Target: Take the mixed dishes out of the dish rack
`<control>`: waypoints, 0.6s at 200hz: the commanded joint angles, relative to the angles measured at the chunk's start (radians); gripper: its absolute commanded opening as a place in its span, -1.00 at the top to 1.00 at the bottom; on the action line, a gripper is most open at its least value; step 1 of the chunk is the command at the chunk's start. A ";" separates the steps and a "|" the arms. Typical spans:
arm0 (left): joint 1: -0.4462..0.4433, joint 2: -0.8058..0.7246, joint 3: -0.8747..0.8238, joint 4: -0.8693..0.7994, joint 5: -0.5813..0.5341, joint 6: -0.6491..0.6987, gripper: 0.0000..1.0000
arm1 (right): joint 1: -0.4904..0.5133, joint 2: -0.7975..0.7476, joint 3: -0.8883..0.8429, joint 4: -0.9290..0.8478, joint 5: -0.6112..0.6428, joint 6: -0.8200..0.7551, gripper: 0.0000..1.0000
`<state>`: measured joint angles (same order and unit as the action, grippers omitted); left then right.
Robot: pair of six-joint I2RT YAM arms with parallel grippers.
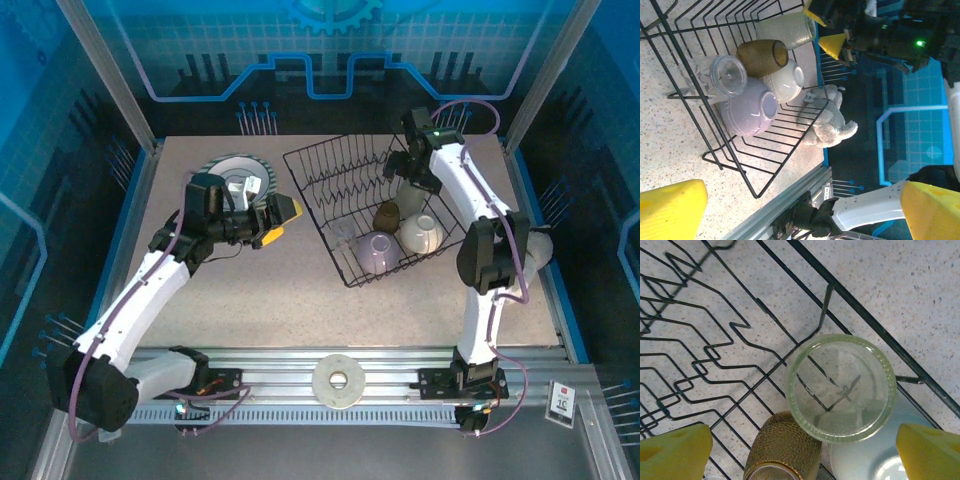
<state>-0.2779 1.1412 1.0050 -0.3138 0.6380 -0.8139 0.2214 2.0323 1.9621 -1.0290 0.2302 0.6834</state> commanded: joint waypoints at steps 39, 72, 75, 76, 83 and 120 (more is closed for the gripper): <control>0.000 -0.005 -0.025 0.031 0.032 -0.029 -0.99 | -0.041 0.089 0.097 -0.121 0.019 0.073 -0.83; 0.000 0.009 -0.038 0.060 0.035 -0.055 -0.99 | -0.057 0.108 0.114 -0.120 0.006 0.072 -0.78; 0.000 0.009 -0.039 0.063 0.035 -0.057 -0.98 | -0.058 0.110 0.115 -0.120 0.003 0.071 -0.78; 0.000 0.009 -0.039 0.063 0.035 -0.057 -0.99 | -0.058 0.110 0.116 -0.120 0.002 0.070 -0.78; 0.000 0.011 -0.040 0.069 0.035 -0.063 -0.99 | -0.062 0.116 0.122 -0.122 -0.003 0.071 -0.77; 0.001 0.015 -0.050 0.101 0.037 -0.089 -0.99 | -0.076 0.128 0.136 -0.122 -0.017 0.066 -0.72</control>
<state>-0.2779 1.1503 0.9710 -0.2607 0.6456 -0.8711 0.1635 2.1403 2.0575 -1.1183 0.2253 0.7341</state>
